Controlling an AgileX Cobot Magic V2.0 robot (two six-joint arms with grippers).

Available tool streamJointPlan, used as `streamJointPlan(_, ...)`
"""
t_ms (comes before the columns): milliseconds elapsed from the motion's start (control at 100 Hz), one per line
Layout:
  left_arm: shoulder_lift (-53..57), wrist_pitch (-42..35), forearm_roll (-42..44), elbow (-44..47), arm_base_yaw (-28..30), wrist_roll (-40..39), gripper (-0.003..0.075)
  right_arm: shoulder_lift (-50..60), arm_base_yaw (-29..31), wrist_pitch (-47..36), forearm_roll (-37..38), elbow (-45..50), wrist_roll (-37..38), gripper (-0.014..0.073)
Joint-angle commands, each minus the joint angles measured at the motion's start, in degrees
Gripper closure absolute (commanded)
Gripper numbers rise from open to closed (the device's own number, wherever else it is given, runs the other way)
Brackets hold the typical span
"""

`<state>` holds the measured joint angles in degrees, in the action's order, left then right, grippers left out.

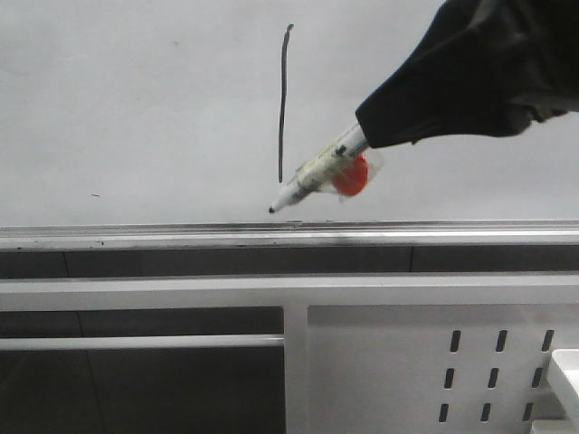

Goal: Write number 1 on whiteboard

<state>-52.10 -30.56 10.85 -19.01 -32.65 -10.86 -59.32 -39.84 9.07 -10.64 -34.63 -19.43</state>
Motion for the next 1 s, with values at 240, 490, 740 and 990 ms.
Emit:
streamJointPlan(240, -3.71, -3.37, 28.64, -1.60, -7.42, -0.39, 0.0571, -0.11, -3.26, 17.99, 1.75, -15.09, -0.44, 0.0664)
streamJointPlan(490, -9.93, -3.24, 27.71, -1.83, -8.78, -0.39, 0.0367, -3.74, -5.15, 23.11, 2.33, -22.33, -0.44, 0.0664)
streamJointPlan(740, -13.33, -3.38, 26.58, -3.43, -8.78, 0.36, 0.0372, -4.68, -8.80, 23.16, 2.32, -23.33, -0.53, 0.0664)
streamJointPlan(990, -13.42, -2.98, 24.76, -3.55, -8.78, 2.83, 0.0372, -4.68, -10.24, 22.61, 2.12, -24.35, -0.53, 0.0664)
